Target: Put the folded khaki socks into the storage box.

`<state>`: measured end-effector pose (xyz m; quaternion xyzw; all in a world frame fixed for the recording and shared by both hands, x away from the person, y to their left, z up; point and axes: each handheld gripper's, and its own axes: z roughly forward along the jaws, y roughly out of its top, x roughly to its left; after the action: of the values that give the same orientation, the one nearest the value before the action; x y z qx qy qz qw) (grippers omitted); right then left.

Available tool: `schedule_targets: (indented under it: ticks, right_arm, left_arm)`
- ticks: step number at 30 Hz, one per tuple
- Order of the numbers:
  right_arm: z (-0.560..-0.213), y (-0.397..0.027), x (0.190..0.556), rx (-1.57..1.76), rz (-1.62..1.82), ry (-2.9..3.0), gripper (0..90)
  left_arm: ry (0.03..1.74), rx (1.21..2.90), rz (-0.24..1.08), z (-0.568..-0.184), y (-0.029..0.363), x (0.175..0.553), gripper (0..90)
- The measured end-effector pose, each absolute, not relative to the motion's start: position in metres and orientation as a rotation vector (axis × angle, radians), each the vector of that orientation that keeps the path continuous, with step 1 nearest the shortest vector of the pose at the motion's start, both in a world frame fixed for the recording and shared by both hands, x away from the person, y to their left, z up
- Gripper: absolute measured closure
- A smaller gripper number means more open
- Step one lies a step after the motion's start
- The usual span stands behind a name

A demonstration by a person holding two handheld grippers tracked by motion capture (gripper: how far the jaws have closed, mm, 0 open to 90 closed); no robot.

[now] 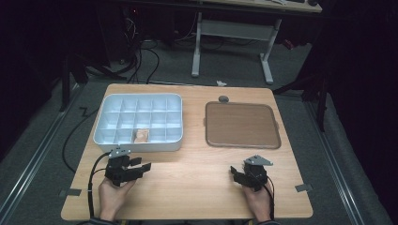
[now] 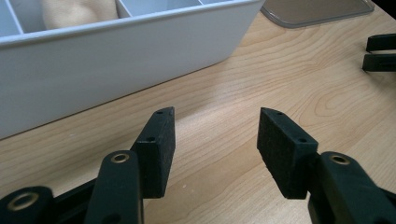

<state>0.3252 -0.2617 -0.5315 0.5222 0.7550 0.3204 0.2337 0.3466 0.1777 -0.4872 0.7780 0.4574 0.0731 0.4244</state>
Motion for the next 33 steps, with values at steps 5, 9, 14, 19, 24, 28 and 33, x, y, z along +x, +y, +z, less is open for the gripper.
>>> schedule_targets:
  ticks: [5,9,14,19,24,28,33]
  right_arm:
    - [-0.531,-0.262,0.325,1.434,0.880,2.073,35.5]
    - [-0.531,-0.262,0.325,1.434,0.880,2.074,35.5]
    - [-0.531,-0.262,0.325,1.434,0.880,2.073,35.5]
    - [-0.531,-0.262,0.325,1.434,0.880,2.073,35.5]
    - [-0.531,-0.262,0.325,1.435,0.880,2.073,35.5]
    - [-0.531,-0.262,0.325,1.435,0.879,2.073,35.6]
    - [-0.531,-0.262,0.325,1.435,0.879,2.073,35.5]
  left_arm:
    - [1.139,1.952,0.183,-0.489,0.174,0.347,47.2]
    - [1.139,1.954,0.176,-0.491,0.172,0.347,47.2]
    - [1.134,1.960,0.166,-0.494,0.168,0.347,47.2]
    - [1.127,1.967,0.166,-0.497,0.163,0.348,47.1]
    - [1.117,1.970,0.156,-0.499,0.160,0.350,46.8]
    - [1.111,1.976,0.155,-0.501,0.156,0.351,46.6]
    - [1.108,1.982,0.156,-0.503,0.153,0.352,46.5]
